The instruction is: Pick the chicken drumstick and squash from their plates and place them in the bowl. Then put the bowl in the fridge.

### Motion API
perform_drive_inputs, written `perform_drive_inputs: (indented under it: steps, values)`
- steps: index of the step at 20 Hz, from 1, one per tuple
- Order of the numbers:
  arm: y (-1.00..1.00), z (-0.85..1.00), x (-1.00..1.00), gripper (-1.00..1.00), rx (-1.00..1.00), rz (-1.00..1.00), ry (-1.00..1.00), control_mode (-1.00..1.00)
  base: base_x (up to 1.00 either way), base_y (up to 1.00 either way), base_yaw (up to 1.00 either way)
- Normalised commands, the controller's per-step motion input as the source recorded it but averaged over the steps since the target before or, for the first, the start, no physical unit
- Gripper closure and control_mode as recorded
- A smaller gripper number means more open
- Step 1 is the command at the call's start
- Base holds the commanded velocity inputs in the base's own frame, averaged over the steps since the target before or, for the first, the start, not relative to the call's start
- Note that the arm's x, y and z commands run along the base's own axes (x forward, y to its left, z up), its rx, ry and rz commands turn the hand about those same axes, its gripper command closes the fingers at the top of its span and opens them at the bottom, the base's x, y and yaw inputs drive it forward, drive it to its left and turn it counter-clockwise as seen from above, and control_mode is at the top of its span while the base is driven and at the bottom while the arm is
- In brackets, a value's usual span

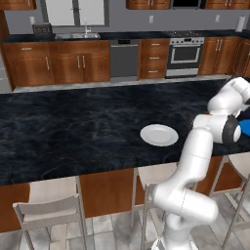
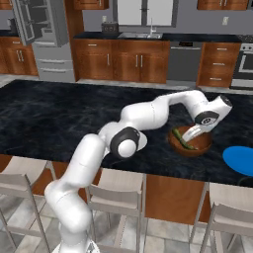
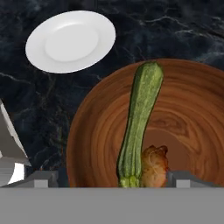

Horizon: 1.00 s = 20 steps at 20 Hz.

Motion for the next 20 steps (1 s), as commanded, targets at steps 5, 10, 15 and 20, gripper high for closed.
perform_drive_inputs:
  steps: [5, 10, 15, 20]
  values:
    - [0.66, 0.00, -0.44, -1.00, -0.17, -0.04, 0.00, -1.00, 0.00, 0.00, 0.00]
    - [0.56, 0.00, -0.37, -1.00, -0.28, -0.07, 0.00, -1.00, 0.00, 0.00, 0.00]
    - [0.55, -0.15, -0.44, -1.00, -0.24, -0.17, 0.00, -1.00, 0.00, 0.00, 0.00]
    - [0.55, -0.02, -0.12, -1.00, -0.18, -0.11, 0.15, -1.00, 0.00, 0.00, 0.00]
